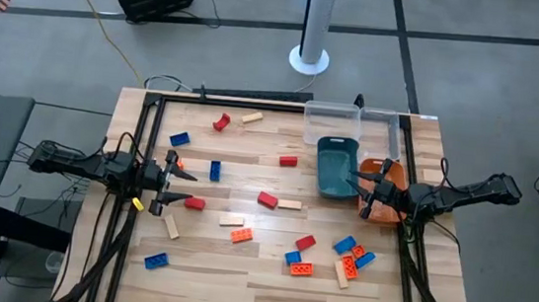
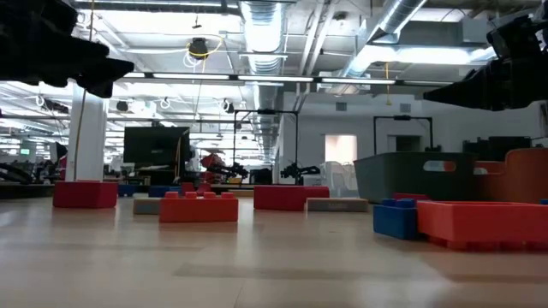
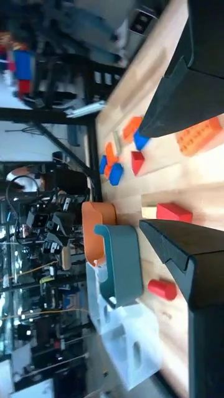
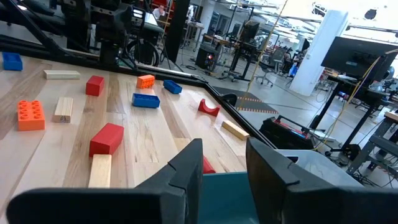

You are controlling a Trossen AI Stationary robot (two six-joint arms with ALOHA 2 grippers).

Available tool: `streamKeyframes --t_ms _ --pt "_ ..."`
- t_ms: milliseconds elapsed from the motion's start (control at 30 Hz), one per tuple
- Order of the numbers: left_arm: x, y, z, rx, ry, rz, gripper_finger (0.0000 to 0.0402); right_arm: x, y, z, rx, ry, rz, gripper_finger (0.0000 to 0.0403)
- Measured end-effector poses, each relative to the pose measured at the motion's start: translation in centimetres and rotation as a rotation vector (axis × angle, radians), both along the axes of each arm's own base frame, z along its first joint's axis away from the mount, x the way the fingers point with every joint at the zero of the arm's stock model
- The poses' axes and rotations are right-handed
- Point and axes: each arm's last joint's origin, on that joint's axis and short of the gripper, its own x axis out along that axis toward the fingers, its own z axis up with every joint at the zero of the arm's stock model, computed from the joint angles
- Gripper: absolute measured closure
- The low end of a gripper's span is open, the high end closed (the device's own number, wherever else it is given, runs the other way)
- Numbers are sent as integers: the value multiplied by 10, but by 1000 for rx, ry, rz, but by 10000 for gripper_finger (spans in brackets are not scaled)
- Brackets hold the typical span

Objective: Sort blocks
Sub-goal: Put the red block into the left transparent bin

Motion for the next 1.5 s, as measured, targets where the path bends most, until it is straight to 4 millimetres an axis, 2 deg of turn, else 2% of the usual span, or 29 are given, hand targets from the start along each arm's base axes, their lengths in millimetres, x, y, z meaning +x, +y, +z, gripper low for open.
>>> streamKeyframes --t_ms 167,500,800,1100,1300,1400,1500 --pt "-1 0 5 -144 -42 -12 180 0 0 0 0 0 0 275" --pt "-1 0 5 -155 -35 -11 180 0 0 2 10 -19 0 275" --pt "-3 1 18 -168 -170 1 180 0 0 2 280 -143 -6 275" --pt "-3 1 20 -387 -179 -38 180 0 0 2 460 -218 -3 275" --pt "-3 1 19 -468 -168 -51 180 1 5 8 490 -177 152 275" --pt "-3 2 19 -472 -170 -37 180 2 5 15 489 -164 152 275" --pt "-3 2 19 -465 -175 -15 180 7 6 20 481 -81 131 275"
